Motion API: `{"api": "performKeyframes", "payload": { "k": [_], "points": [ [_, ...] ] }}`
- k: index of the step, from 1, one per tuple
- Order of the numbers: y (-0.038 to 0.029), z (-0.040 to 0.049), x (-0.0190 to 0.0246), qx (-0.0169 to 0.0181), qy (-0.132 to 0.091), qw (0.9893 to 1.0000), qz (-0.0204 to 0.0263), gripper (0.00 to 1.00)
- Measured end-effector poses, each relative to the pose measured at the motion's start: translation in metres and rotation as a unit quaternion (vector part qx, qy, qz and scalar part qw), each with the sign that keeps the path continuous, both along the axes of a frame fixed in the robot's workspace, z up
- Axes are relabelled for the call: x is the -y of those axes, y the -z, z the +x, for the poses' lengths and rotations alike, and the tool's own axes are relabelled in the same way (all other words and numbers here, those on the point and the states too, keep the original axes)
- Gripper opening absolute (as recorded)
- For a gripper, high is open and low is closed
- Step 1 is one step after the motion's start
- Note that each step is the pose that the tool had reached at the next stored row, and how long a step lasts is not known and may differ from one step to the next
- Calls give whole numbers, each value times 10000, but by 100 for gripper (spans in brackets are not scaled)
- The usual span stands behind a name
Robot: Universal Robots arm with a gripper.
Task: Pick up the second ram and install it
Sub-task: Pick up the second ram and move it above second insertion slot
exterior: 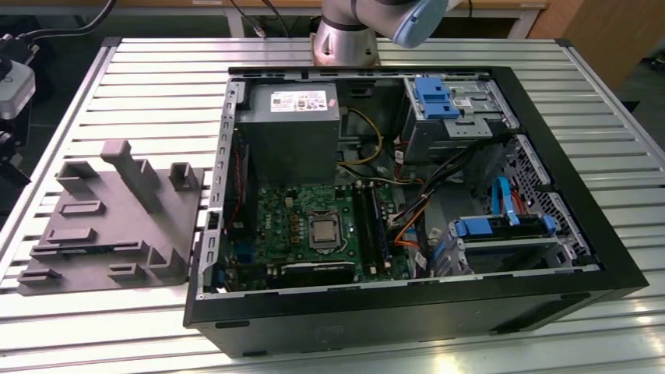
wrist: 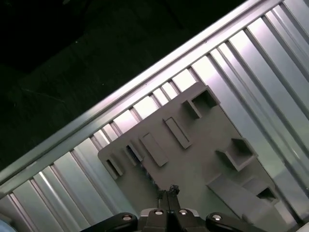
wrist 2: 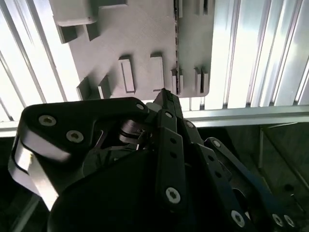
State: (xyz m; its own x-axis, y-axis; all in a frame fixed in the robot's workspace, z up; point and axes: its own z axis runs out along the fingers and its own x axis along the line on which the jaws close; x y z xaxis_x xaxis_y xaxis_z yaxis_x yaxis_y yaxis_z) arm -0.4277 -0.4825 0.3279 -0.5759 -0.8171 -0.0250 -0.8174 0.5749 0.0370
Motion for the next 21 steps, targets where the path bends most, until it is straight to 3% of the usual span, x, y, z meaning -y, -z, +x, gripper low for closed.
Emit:
{"api": "performKeyframes", "payload": {
  "k": [3,6,11,16,19,21],
  "points": [
    [2,0,0,0,-269,9996,0,11],
    [4,0,0,0,-541,9985,0,11],
    [6,0,0,0,-992,9951,0,11],
    [9,0,0,0,-1434,9897,0,11],
    [11,0,0,0,-1691,9856,0,11],
    [12,0,0,0,-1871,9823,0,11]
  ]
}}
